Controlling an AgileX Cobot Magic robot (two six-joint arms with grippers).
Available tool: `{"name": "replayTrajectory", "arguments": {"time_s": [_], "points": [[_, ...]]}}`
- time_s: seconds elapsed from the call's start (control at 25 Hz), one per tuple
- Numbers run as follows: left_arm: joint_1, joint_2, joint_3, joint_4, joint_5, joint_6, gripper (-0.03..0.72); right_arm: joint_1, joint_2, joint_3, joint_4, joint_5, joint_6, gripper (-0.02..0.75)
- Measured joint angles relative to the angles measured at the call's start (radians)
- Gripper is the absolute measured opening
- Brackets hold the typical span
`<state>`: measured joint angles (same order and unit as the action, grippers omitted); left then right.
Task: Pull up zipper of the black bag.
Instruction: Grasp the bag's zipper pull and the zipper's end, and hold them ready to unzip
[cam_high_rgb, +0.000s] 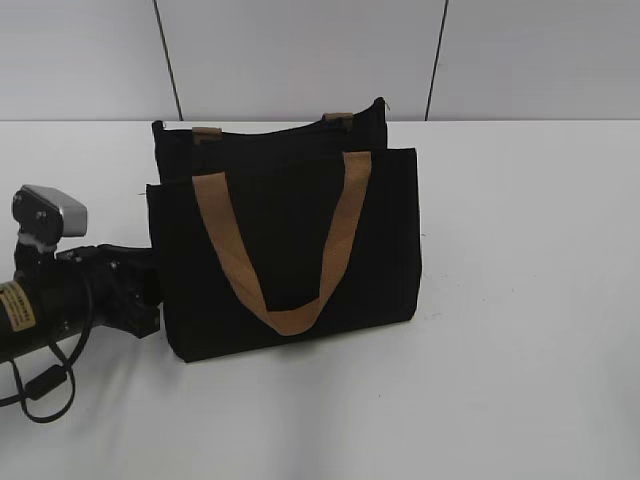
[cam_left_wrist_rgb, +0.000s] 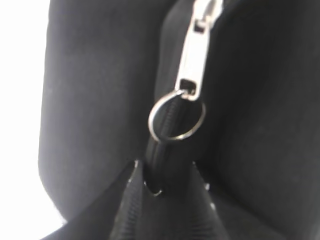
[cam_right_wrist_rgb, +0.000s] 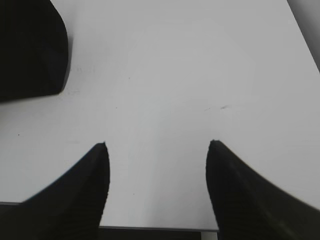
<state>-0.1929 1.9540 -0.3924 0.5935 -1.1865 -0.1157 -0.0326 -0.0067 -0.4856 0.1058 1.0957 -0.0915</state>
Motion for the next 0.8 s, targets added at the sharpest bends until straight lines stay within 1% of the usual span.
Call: {"name": "replayTrajectory", "arguments": {"time_s": [0.12,0.24,0.28,0.48,0.64,0.8], "points": [[0.0,0.005,0.0,-0.011,-0.014,-0.001,0.153,0.0,0.0,0.0,0.0,0.0,0.0,0.477],[0.0,0.005,0.0,-0.033,-0.019,-0.001,0.038,0.0,0.0,0.0,0.0,0.0,0.0,0.477],[0.0,0.005,0.0,-0.042,-0.019,-0.001,0.011,0.0,0.0,0.0,0.001,0.0,0.0,0.477],[0.0,-0.042,0.024,-0.071,-0.018,-0.002,-0.006,0.0,0.0,0.0,0.001,0.0,0.0,0.477],[0.0,-0.184,0.054,-0.128,-0.011,-0.003,-0.006,0.0,0.0,0.0,0.001,0.0,0.0,0.477],[0.0,-0.352,0.053,-0.147,0.085,-0.003,-0.006,0.0,0.0,0.0,0.001,0.0,0.0,0.477]]}}
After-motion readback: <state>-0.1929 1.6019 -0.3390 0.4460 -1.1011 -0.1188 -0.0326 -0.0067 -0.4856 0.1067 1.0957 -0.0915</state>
